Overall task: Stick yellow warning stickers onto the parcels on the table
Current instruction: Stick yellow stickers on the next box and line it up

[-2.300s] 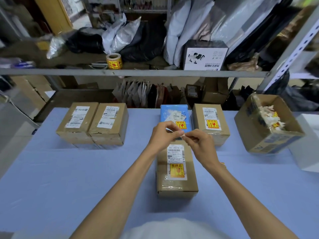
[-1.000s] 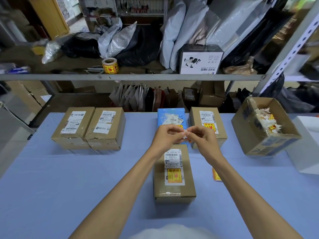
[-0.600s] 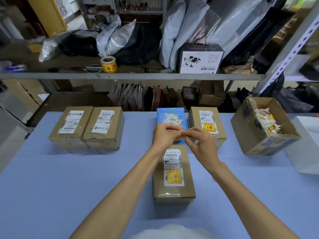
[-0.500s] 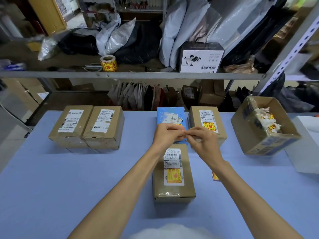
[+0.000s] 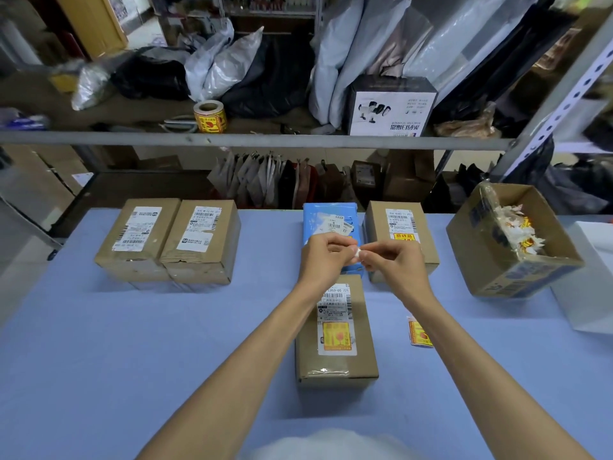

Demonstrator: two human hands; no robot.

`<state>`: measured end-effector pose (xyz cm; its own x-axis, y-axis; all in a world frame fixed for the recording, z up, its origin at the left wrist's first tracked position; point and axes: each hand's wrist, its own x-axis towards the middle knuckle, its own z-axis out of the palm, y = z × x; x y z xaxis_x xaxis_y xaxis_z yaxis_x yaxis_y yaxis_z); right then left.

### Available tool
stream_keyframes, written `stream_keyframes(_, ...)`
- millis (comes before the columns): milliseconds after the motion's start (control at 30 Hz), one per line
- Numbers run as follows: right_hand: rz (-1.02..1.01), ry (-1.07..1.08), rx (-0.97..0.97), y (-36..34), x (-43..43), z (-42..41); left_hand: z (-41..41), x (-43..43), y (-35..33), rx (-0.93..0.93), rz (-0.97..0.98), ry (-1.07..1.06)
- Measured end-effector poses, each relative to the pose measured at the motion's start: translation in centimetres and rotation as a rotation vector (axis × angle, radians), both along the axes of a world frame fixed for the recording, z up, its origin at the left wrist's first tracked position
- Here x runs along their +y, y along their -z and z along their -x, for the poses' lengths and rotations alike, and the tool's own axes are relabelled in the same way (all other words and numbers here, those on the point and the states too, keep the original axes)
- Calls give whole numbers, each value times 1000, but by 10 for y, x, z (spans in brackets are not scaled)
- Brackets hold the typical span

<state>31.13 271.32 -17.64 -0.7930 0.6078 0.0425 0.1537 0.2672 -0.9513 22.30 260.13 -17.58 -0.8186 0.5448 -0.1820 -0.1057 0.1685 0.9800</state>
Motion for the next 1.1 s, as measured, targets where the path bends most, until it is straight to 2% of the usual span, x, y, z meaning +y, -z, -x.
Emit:
stream_keyframes(133,-47,4,-6,1,-3,4,-3,-1,0,99,29,-42)
stream_keyframes(267,-101,-3,-55,3,-2,5,2,-2,-1,178,73,19)
stream_keyframes(433,-218,153,-38,8,-11,9,1,4,-1,299,112,5)
stream_keyframes(667,29,121,104,2,-8,-1,-6,16,1,304,19,-52)
stream_keyframes(767,233,130,166,-5,9,-15,-14,24,2,165,-61,4)
stream_keyframes(867,325,149,150,-7,24,-31,-21,38,5,66,-92,103)
stream_keyframes(933,333,203,131,-5,29,-41,-27,48,6,72,-74,148)
stream_keyframes(1100,157,330,62,-2,50,-71,-49,81,9,112,11,312)
